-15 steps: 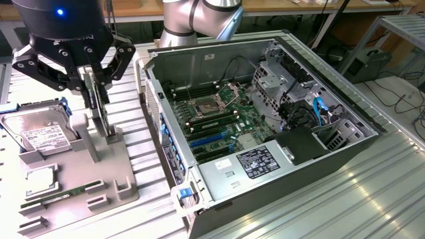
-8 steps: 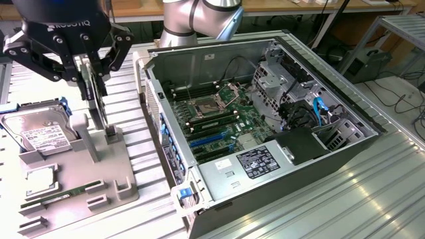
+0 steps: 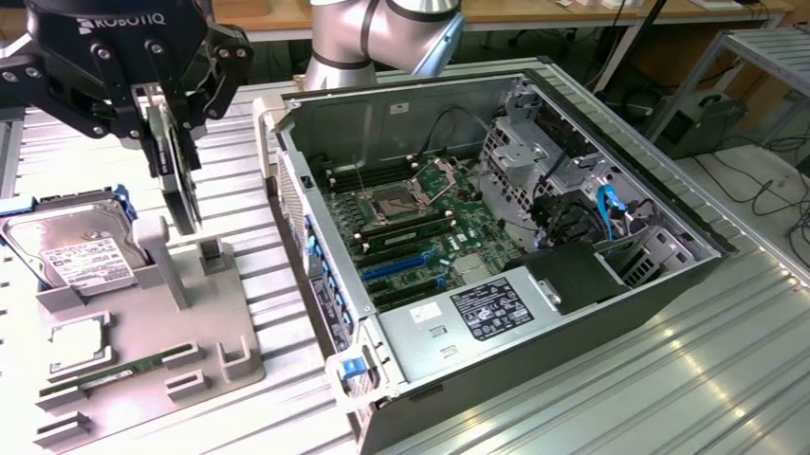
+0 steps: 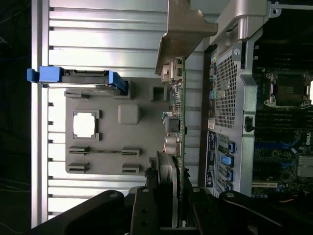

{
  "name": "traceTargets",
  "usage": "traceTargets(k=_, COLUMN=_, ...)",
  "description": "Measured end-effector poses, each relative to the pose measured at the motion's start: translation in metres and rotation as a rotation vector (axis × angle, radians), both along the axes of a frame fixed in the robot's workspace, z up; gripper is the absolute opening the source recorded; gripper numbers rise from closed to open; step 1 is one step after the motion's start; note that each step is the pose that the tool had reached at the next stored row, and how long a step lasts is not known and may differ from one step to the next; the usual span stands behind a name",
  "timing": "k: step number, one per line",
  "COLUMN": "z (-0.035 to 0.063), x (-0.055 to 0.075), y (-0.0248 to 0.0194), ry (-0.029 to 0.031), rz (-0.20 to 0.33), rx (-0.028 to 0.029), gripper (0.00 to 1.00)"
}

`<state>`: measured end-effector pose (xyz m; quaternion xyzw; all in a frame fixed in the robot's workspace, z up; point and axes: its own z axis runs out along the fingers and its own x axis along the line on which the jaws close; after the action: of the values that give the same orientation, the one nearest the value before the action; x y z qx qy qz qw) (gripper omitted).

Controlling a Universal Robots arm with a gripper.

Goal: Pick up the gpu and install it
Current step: 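Pick up the gpu and move the gpu toward the slot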

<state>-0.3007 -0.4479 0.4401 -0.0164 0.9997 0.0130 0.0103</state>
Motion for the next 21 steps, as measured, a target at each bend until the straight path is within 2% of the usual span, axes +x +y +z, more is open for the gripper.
traceTargets(k=13, z=0.0008, x=0.0002, y=0.0, ry=0.0001, rz=0.0, rx=0.0003, gripper=0.28)
traceTargets(k=21, z=0.0008, x=0.0092, y=0.0, ry=0.0001, rz=0.0, rx=0.0003, gripper=0.28)
